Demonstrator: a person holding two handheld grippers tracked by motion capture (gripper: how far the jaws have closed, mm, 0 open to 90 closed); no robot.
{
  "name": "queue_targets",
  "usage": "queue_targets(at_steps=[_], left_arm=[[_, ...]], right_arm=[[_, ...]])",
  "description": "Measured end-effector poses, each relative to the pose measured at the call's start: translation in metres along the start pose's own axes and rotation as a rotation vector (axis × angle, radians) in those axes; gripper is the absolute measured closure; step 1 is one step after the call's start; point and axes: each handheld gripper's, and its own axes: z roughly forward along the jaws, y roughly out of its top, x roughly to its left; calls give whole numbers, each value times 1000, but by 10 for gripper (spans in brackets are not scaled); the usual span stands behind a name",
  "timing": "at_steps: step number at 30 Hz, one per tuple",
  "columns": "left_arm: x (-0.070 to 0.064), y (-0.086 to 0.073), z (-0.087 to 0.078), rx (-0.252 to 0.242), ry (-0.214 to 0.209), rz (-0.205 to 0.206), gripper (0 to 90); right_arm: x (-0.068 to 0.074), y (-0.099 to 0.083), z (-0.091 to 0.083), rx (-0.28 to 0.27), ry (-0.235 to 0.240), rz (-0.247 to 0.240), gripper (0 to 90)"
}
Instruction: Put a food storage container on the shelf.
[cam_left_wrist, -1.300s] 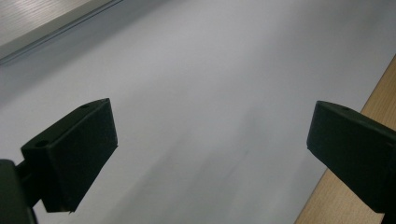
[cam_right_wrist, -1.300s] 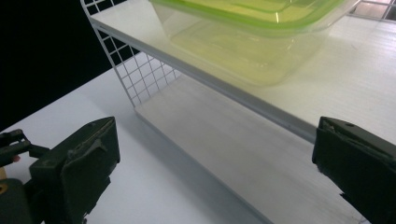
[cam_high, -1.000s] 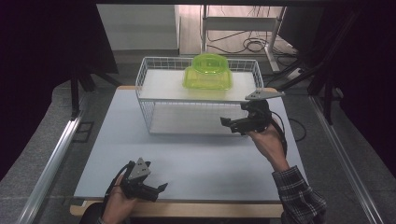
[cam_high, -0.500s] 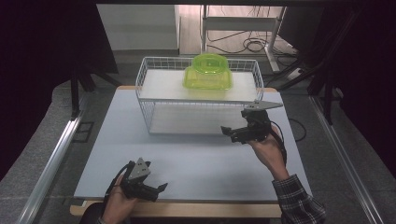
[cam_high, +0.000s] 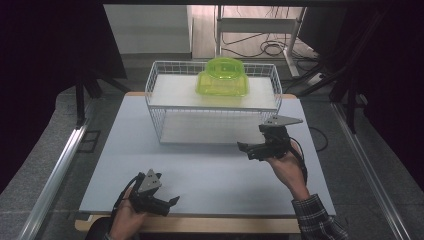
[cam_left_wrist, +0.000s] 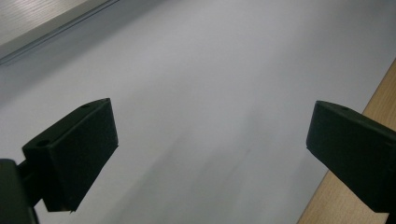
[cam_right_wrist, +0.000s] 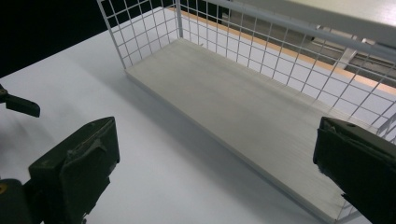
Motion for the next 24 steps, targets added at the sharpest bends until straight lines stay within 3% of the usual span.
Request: queue_targets(at_steps=[24], left_arm=[[0,0,1,1,2,0,19]], right_arm=[[3,-20,-3,-16,-14,2,11]])
